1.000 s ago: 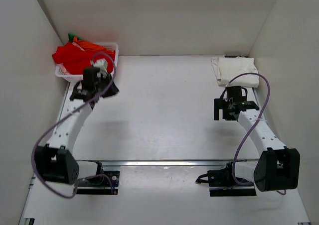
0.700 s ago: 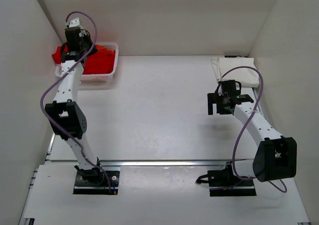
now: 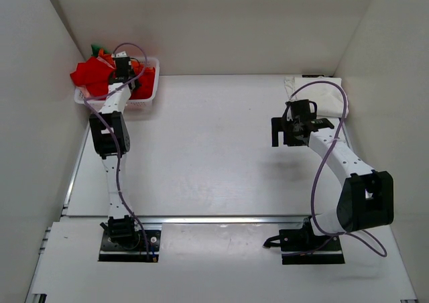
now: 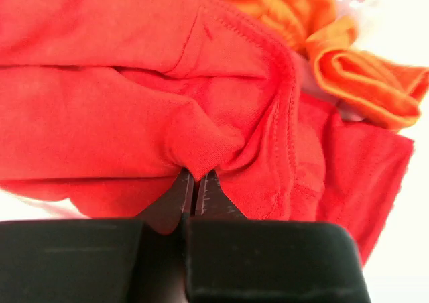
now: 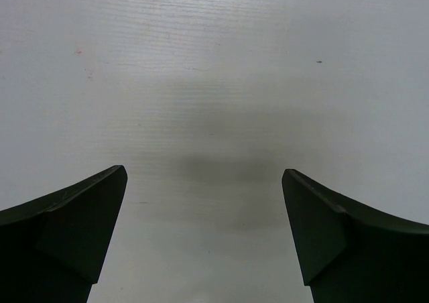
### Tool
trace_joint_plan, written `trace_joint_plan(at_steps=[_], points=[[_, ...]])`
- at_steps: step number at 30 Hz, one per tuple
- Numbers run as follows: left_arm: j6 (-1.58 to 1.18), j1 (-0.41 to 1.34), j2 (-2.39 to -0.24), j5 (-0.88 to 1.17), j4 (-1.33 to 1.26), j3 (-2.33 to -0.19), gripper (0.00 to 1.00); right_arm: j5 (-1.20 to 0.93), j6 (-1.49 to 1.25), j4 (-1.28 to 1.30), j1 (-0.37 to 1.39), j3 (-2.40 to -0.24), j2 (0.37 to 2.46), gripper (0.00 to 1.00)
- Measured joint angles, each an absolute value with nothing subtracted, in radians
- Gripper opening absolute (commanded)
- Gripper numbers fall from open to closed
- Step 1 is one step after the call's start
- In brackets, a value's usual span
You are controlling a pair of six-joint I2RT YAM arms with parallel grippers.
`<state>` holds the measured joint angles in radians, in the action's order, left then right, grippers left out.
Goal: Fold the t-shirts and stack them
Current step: Grab crumpled tshirt from bin with the left arm, then move the tshirt to the center of the board
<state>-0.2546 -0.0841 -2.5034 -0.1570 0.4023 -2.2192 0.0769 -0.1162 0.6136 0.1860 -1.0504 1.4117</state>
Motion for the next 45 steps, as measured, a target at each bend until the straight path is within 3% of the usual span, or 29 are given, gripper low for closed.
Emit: trace_joint_plan(at_steps=[8,16,21,26,27,28,29,36,41,45], points=[[-0.308,-0.073,-2.34,-0.16,0.427,-2.237,0.0,0.075,-0.156,0.6,0.21,-1.029,1.402,0.99],[-0.456,0.061,-1.72,0.079,0.333,-2.128,0.0,0.059,-0.211,0.575,0.199,-0.908,1.226,0.99],[-0.579,0.184,-1.384,0.239,0.191,-1.957,0.0,0.032,-0.24,0.56,0.151,-0.869,1.077,0.99],[-0.646,0.203,-1.255,0.242,0.071,-1.609,0.0,0.024,-0.255,0.561,0.124,-0.85,0.993,0.99],[-0.651,0.208,-1.263,0.236,0.074,-1.546,0.3,0.024,-0.257,0.561,0.123,-0.846,0.986,0.99],[-0.648,0.212,-1.286,0.233,0.071,-1.472,0.52,0.019,-0.259,0.561,0.124,-0.84,0.981,0.99],[-0.659,0.21,-1.336,0.229,0.078,-1.379,0.63,0.01,-0.261,0.562,0.124,-0.833,0.977,0.99],[-0.727,0.081,-1.535,0.337,0.093,-0.895,0.64,-0.009,-0.274,0.587,0.166,-0.802,0.99,0.99],[-0.702,0.137,-1.35,0.336,0.16,-0.763,0.66,-0.034,-0.294,0.578,0.175,-0.763,0.994,0.99],[-0.734,0.349,-1.121,0.325,0.09,-0.703,0.62,-0.047,-0.313,0.556,0.2,-0.735,1.026,0.95]])
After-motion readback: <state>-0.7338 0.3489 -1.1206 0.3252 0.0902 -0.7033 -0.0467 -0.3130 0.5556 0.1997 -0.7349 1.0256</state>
